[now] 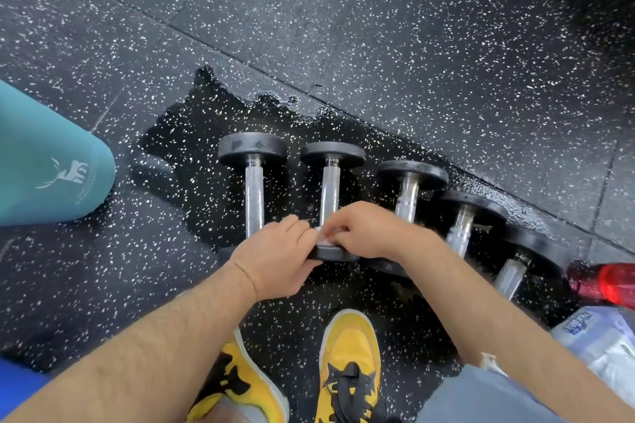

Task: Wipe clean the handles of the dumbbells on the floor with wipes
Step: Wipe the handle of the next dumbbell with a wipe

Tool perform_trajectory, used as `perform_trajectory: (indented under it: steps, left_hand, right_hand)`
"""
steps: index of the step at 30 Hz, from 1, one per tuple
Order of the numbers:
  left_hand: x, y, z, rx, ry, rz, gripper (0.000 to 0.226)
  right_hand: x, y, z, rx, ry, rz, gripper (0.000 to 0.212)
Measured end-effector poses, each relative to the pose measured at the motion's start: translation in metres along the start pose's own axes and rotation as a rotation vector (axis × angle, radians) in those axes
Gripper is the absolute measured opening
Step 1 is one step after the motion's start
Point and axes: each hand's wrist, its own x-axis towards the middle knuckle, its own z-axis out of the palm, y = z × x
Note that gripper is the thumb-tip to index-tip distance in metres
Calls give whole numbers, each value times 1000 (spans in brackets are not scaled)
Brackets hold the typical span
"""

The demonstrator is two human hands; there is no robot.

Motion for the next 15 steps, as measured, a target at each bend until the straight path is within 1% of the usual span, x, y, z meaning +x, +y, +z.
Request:
perform_trajectory:
  steps: [2, 6, 7, 10, 11, 13, 15]
  left_hand:
    - [-2, -1, 0, -15, 4, -22, 33]
    - [-4, 0, 2, 6, -1, 5, 30]
    - [-3, 1, 1, 18, 10, 12, 28]
    - [0, 2, -3, 41, 36, 21, 27]
    - [0, 2, -3, 50, 42, 21, 27]
    - [-1, 1, -2, 50, 44, 14, 28]
    - [-4, 0, 2, 14, 26, 6, 30]
  right_hand:
    - [-1, 3, -9, 6, -48, 62, 22]
    - [-2, -3, -10, -61, -52, 77, 29]
    - [-2, -3, -9, -52, -49, 78, 28]
    - [-2, -4, -6, 66, -37, 89, 18]
    - [-2, -8, -5, 71, -29, 81, 17]
    - [4, -19, -1, -12, -19, 48, 20]
    - [10, -33, 5, -109, -20, 16, 26]
